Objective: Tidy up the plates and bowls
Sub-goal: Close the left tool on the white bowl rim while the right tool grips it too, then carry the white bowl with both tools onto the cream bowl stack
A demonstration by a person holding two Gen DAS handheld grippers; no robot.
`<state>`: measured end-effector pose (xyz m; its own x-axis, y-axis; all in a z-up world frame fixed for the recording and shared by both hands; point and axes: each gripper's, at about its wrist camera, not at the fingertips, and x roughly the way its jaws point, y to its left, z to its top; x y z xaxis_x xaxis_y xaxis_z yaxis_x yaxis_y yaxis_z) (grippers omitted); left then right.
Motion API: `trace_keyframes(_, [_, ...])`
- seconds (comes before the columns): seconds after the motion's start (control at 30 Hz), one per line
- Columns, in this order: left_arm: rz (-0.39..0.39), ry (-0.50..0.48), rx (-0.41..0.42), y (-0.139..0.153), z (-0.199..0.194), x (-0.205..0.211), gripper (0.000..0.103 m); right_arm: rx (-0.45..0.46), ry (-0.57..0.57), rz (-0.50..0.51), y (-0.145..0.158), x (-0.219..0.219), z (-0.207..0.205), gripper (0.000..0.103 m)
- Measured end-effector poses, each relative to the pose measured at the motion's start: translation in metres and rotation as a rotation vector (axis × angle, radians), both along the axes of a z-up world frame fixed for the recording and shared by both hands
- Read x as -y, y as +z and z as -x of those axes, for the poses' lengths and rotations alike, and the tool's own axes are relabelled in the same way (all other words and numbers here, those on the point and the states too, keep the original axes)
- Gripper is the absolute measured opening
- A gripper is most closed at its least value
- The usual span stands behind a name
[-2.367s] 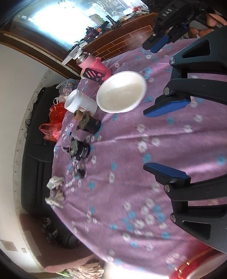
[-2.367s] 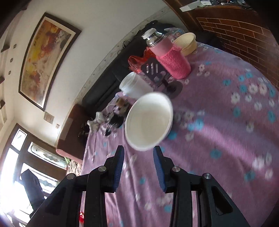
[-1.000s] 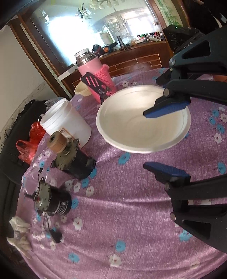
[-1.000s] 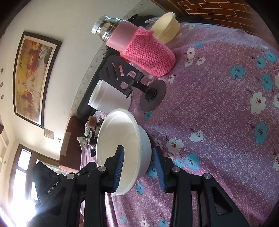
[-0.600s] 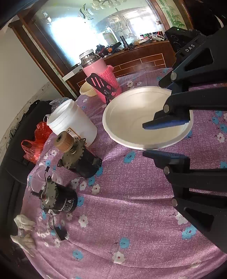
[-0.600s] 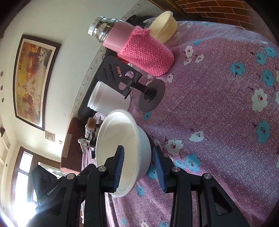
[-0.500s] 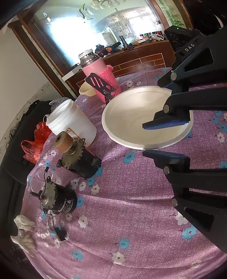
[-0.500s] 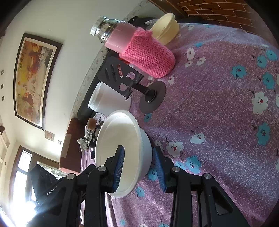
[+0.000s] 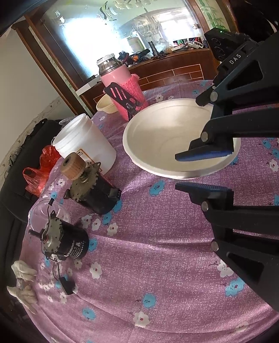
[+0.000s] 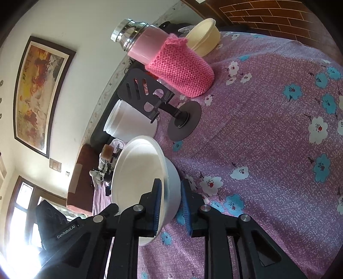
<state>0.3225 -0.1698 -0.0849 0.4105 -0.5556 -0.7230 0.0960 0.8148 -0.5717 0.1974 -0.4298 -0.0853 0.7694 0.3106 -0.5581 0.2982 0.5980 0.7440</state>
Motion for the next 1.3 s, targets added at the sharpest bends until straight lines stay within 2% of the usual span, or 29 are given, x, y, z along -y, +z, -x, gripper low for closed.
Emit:
trace_keyframes(0.07, [-0.006,-0.001,0.007,0.001,0.001,0.001,0.018,-0.003,0.001,0.007,0.0,-0.001,0.0,0.01])
trace_keyframes(0.1, [-0.007,0.0,0.012,0.002,0.002,0.002,0.014,-0.008,-0.001,0.013,-0.001,-0.001,-0.001,0.009])
trace_keyframes(0.27, [-0.012,-0.01,0.025,0.005,0.004,0.004,0.006,-0.007,0.002,0.002,-0.003,0.0,-0.002,0.007])
trace_keyframes(0.37, [-0.035,-0.013,0.042,0.008,0.007,0.007,0.006,-0.01,0.002,0.007,-0.003,0.0,-0.001,0.006])
trace_keyframes(0.57, [-0.028,-0.007,0.06,0.016,0.012,0.004,0.006,-0.013,0.004,-0.03,-0.004,0.002,0.002,0.006])
trace_keyframes(0.9, [-0.035,0.02,0.069,0.031,0.031,-0.003,0.006,0.012,0.013,-0.042,0.015,0.0,0.013,0.006])
trace_keyframes(1.1, [-0.031,0.076,0.08,0.045,0.057,-0.034,0.006,0.043,0.066,-0.052,0.032,-0.02,0.02,0.007])
trace_keyframes(1.3, [-0.045,0.163,0.127,0.071,0.101,-0.087,0.006,0.083,0.157,-0.061,0.053,-0.071,0.039,0.007])
